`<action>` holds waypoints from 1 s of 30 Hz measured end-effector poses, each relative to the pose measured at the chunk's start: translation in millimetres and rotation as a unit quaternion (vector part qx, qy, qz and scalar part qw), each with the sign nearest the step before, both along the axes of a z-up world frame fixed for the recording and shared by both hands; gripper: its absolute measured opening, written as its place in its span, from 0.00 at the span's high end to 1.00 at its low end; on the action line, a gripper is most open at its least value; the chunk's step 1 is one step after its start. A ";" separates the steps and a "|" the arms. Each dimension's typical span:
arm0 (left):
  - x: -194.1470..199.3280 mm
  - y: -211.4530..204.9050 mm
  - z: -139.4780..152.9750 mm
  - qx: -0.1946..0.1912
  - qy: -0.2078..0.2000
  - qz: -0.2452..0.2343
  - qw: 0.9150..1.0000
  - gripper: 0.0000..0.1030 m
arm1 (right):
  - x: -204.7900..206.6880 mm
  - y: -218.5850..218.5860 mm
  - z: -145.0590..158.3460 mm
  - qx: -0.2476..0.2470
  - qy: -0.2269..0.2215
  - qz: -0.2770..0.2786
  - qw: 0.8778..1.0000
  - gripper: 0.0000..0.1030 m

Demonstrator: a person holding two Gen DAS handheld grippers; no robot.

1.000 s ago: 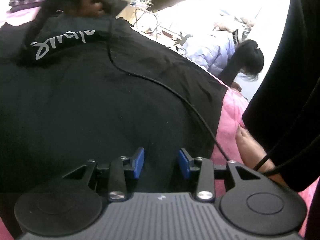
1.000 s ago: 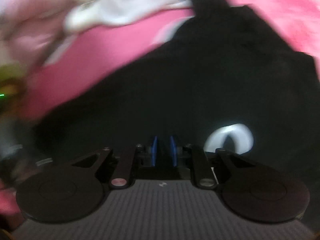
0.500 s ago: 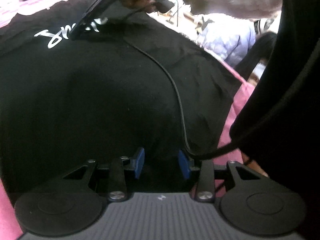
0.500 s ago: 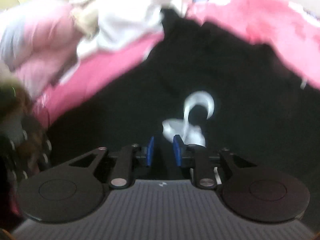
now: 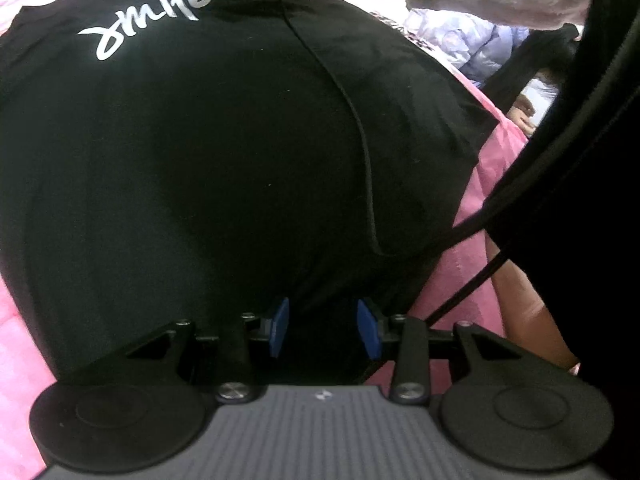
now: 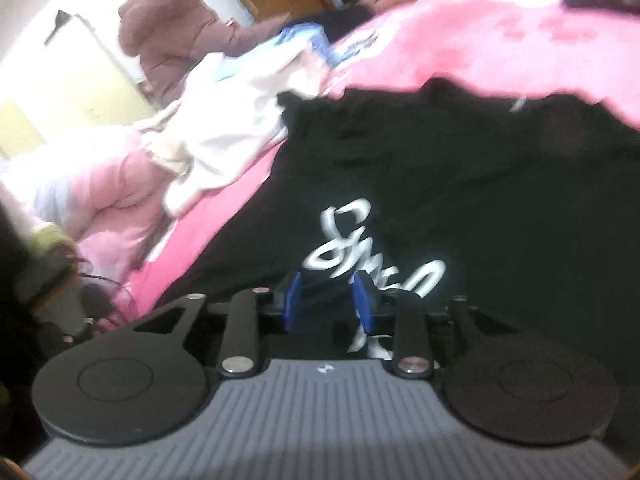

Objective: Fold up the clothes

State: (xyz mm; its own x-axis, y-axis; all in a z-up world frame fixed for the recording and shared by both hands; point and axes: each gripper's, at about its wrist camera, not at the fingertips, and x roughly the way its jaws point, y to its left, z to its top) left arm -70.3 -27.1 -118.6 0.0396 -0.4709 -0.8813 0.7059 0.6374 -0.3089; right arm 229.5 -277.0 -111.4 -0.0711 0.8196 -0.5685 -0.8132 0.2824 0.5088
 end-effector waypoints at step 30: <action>-14.1 53.5 32.9 -0.027 -0.066 0.098 0.993 0.61 | 45.3 6.1 26.8 -0.040 -0.107 -0.236 0.965 0.73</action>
